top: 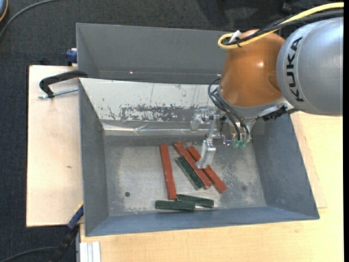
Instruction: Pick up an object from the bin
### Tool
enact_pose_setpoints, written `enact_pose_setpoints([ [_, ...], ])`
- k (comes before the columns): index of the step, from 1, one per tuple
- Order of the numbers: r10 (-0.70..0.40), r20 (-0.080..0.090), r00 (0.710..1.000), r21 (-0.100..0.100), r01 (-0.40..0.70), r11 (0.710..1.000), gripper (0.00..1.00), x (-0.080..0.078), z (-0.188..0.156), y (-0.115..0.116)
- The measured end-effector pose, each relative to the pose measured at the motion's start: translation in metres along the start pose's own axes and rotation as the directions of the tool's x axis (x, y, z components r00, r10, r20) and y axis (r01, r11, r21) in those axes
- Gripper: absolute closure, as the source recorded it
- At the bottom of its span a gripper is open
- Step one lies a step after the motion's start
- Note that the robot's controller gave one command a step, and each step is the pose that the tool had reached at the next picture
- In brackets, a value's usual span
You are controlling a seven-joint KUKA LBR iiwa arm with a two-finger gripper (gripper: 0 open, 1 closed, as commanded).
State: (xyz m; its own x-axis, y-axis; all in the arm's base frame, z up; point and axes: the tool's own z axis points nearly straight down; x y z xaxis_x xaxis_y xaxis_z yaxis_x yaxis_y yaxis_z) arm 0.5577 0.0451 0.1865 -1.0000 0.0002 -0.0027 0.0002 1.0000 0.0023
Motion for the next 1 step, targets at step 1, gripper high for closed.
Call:
enact_pose_setpoints([
  [1, -0.057, -0.003, 0.998, 0.001, 0.057, 0.998, 0.00, -0.0119, 0.1187, -0.0014],
])
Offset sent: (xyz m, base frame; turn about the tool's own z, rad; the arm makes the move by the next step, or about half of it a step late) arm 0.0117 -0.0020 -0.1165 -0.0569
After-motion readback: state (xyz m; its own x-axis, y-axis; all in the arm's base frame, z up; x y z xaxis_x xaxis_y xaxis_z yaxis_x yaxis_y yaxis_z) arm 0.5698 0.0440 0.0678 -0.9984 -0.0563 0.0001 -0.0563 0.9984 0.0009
